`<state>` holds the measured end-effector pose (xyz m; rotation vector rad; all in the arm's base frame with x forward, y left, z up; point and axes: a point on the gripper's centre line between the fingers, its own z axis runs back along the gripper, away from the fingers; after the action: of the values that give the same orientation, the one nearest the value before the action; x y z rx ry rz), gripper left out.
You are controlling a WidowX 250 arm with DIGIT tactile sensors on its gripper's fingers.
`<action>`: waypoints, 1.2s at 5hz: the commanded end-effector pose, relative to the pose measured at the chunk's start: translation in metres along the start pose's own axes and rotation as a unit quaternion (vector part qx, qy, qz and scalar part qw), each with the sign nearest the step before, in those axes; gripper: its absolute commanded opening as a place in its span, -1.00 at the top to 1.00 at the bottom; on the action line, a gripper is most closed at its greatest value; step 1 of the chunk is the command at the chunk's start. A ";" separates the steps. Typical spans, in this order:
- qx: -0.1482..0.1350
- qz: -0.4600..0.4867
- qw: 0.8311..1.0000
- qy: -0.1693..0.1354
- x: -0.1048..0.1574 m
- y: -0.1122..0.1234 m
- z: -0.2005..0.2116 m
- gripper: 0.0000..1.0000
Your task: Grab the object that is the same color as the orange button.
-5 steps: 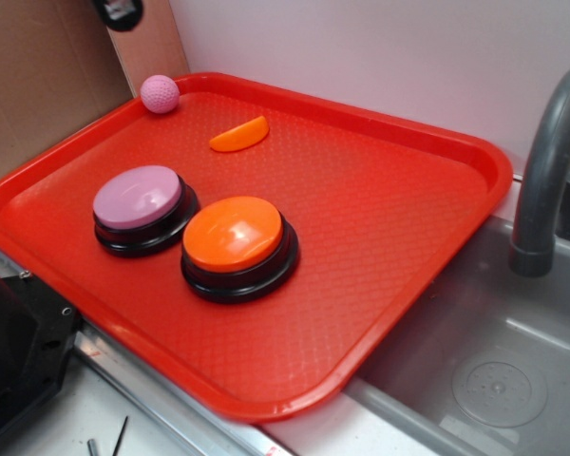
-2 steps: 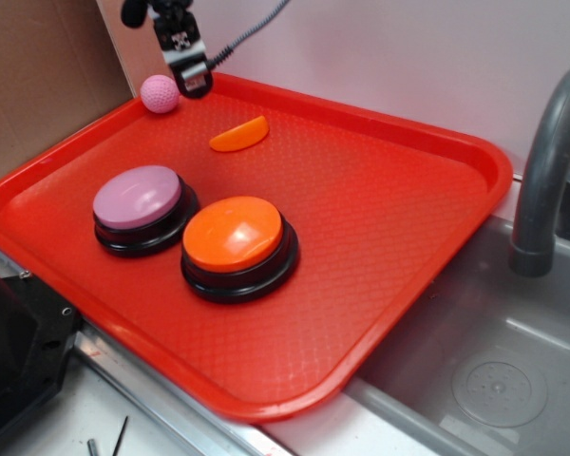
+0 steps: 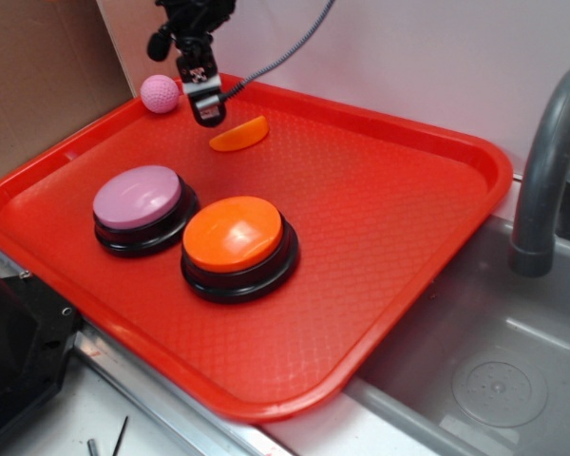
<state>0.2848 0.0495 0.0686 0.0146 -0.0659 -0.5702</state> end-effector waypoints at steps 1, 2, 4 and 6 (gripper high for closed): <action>0.020 -0.026 0.999 0.009 0.017 0.011 -0.018 -1.00; 0.016 -0.034 0.999 0.018 0.015 0.011 -0.027 -1.00; 0.013 -0.060 0.998 0.024 0.012 0.001 -0.042 -1.00; -0.022 -0.063 0.997 0.040 0.012 0.000 -0.052 1.00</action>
<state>0.2967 0.0452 0.0146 -0.0067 0.0408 -0.6995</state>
